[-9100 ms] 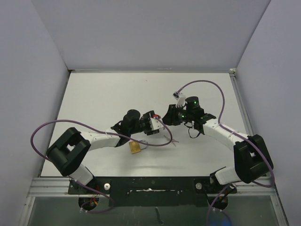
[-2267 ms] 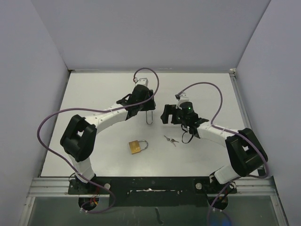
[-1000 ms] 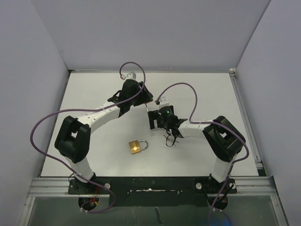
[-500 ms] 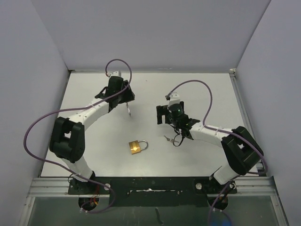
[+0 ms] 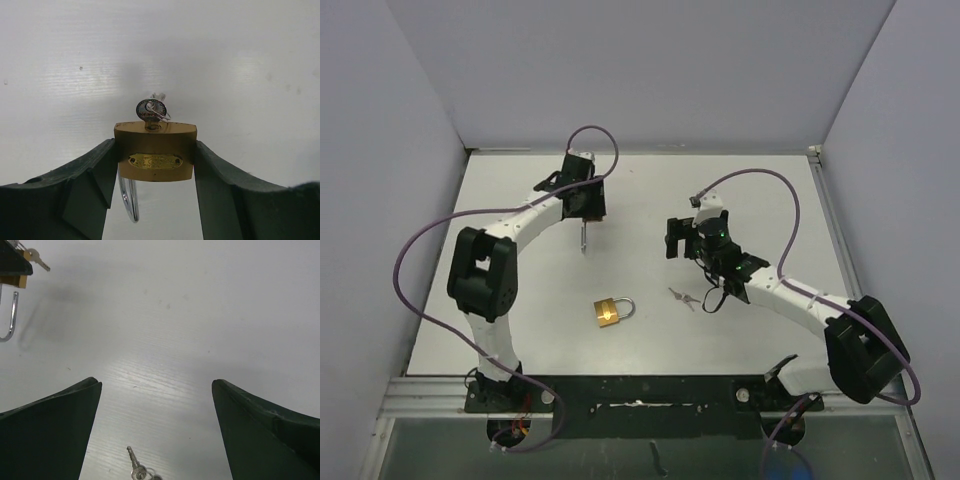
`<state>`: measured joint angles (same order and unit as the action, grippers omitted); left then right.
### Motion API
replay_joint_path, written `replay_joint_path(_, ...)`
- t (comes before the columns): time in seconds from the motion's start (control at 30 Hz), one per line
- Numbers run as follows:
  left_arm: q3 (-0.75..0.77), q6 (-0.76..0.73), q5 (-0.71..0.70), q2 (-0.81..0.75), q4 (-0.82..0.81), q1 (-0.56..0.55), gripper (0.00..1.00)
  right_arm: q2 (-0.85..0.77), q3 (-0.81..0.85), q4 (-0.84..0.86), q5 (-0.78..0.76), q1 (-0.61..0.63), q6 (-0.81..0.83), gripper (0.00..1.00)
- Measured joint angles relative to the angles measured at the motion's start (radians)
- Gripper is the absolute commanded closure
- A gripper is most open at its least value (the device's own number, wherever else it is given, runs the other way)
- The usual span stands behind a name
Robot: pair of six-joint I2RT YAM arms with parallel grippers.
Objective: Unlock with the key
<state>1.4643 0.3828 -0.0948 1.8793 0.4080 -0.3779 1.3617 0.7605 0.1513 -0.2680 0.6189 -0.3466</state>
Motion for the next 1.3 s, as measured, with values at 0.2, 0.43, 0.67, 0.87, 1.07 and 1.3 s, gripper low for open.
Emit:
replay_joint_path(0.2,0.007,-0.026,-0.002,0.114,0.032,0.000,1.00,-0.068,-0.047,-0.028,0.043,-0.065,-0.004,0.01)
replay_joint_path(0.43,0.010,-0.029,0.003,0.161,0.026,-0.006,1.00,-0.114,-0.075,-0.033,0.080,-0.108,-0.012,0.01)
replay_joint_path(0.67,0.031,-0.028,0.040,0.209,-0.008,-0.019,0.92,-0.124,-0.076,-0.062,0.119,-0.127,-0.012,0.02)
replay_joint_path(0.87,0.063,-0.023,0.125,0.237,-0.024,0.003,0.31,-0.175,-0.078,-0.077,0.152,-0.154,-0.011,0.02)
replay_joint_path(1.07,0.074,-0.003,0.210,0.244,-0.084,0.027,0.02,-0.174,-0.078,-0.086,0.180,-0.161,-0.011,0.02)
replay_joint_path(1.3,0.075,-0.003,0.227,0.246,-0.092,0.032,0.03,-0.166,-0.078,-0.092,0.197,-0.161,-0.011,0.02)
